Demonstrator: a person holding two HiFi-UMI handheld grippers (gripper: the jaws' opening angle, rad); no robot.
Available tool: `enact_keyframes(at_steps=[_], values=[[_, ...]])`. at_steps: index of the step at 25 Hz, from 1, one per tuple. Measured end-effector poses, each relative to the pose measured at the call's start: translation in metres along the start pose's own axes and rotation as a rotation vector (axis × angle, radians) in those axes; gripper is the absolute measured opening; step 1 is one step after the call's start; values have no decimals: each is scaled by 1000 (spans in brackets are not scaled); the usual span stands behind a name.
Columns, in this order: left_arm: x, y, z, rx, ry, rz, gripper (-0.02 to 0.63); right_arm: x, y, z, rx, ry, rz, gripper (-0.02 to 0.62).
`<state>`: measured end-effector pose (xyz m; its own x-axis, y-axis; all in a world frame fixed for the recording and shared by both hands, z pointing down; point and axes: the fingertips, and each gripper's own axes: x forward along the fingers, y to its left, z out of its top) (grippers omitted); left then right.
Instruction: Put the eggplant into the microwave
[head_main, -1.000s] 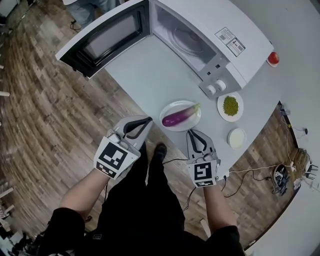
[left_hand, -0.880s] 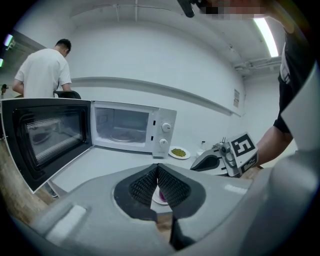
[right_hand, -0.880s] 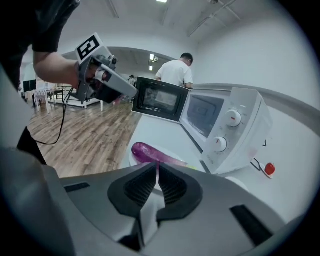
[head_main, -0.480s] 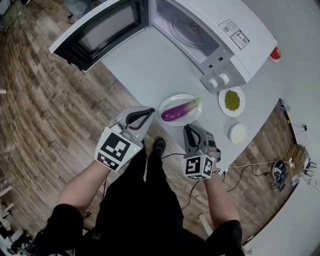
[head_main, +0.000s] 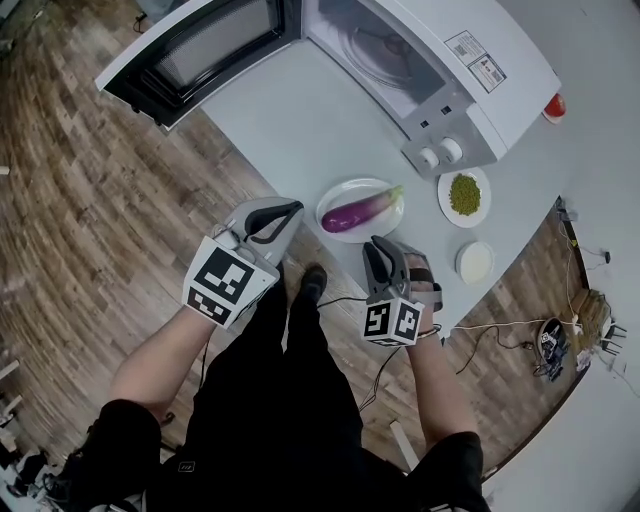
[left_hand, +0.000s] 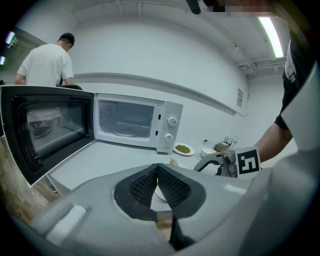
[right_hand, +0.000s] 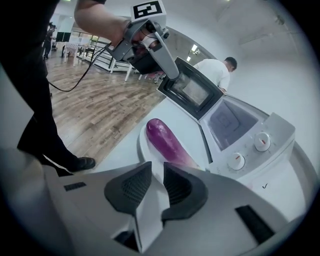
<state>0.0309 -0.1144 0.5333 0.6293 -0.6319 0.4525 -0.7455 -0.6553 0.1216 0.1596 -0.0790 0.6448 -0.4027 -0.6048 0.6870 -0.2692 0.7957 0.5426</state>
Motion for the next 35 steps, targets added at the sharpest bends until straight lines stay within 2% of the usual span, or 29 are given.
enact_keyframes(at_steps=[6,17,26,35], values=[[-4,2,1,-10,4,9,8,6,13,1,-132,25,21,84],[-10,14,-11,-27,9,41,8,25,5,5,-135,64,-15,92],[-19,23,-14,-37,16,61,8,37,-1,17,-234,89,-63,92],[-22,27,-18,-48,15,71,8,46,-4,18,-222,119,-44,78]])
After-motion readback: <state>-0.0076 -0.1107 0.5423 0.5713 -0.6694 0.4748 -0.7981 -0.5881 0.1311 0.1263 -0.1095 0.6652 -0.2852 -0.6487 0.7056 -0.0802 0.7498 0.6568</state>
